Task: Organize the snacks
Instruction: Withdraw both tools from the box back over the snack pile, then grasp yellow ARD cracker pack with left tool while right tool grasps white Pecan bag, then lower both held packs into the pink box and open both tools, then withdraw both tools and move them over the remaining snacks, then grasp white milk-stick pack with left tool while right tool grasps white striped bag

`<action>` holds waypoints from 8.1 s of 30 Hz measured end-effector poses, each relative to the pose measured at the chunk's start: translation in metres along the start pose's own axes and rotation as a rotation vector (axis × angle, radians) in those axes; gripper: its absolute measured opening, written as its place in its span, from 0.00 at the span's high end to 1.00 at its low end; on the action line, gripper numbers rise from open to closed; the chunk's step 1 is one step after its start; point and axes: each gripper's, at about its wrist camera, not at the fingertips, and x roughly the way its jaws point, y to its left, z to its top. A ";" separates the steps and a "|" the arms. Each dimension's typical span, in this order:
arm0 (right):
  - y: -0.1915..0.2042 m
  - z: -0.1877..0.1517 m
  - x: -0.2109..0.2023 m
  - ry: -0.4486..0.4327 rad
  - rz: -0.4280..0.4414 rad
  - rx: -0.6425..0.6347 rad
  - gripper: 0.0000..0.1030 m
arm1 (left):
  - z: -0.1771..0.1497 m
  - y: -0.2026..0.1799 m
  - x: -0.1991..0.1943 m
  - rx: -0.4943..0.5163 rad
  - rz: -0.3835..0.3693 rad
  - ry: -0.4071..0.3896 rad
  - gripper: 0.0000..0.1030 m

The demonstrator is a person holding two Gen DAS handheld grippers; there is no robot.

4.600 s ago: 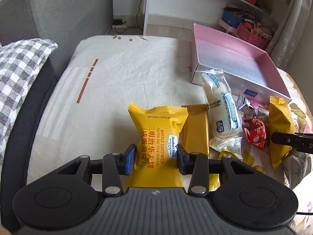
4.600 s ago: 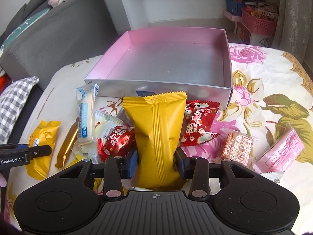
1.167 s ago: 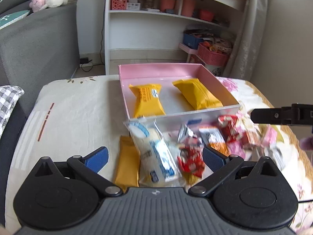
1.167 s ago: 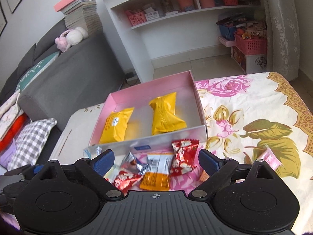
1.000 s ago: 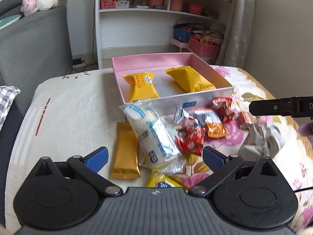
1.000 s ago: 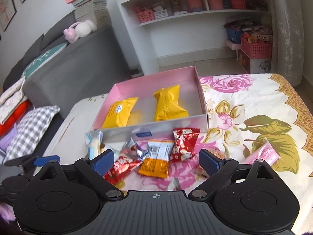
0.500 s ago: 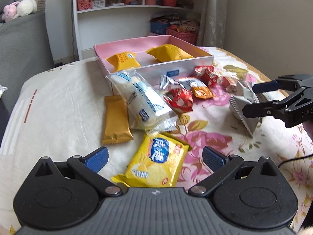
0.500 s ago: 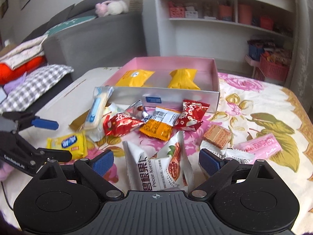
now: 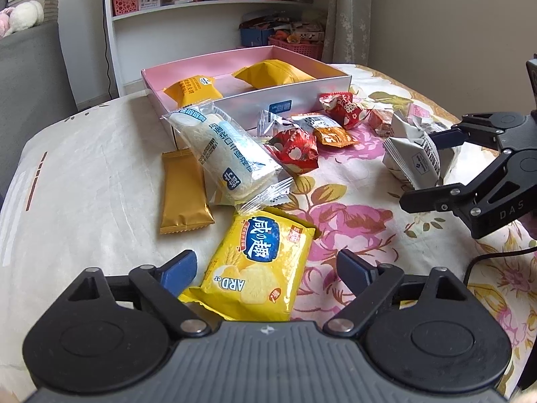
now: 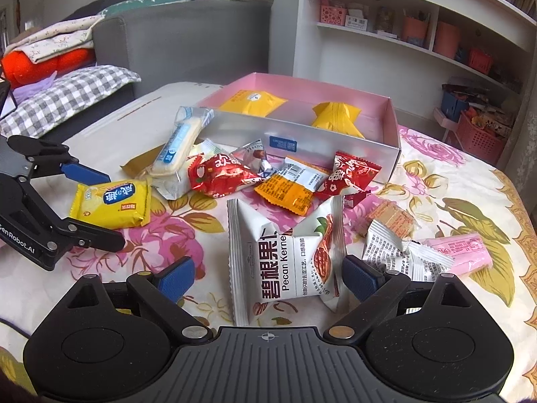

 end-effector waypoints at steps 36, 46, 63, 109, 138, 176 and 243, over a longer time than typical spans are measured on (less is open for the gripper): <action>-0.002 0.007 0.000 -0.029 -0.059 0.006 0.46 | 0.007 0.002 -0.001 -0.023 0.036 0.029 0.54; -0.008 0.015 -0.005 -0.036 -0.035 0.060 0.58 | 0.013 0.001 -0.007 -0.030 0.032 0.030 0.54; -0.027 0.032 -0.020 -0.072 0.061 0.232 0.59 | 0.028 0.004 -0.021 -0.104 -0.005 0.009 0.54; -0.086 0.111 0.012 -0.199 -0.003 0.406 0.59 | 0.111 0.002 0.022 -0.272 0.007 -0.135 0.54; -0.128 0.129 0.091 -0.148 -0.007 0.523 0.58 | 0.144 0.012 0.094 -0.251 0.180 -0.149 0.54; -0.099 0.133 0.012 -0.140 -0.070 0.427 0.07 | 0.139 0.001 0.037 -0.206 0.203 -0.107 0.00; -0.083 -0.001 -0.002 0.211 -0.190 0.223 0.15 | 0.061 -0.002 0.032 -0.198 0.161 0.028 0.61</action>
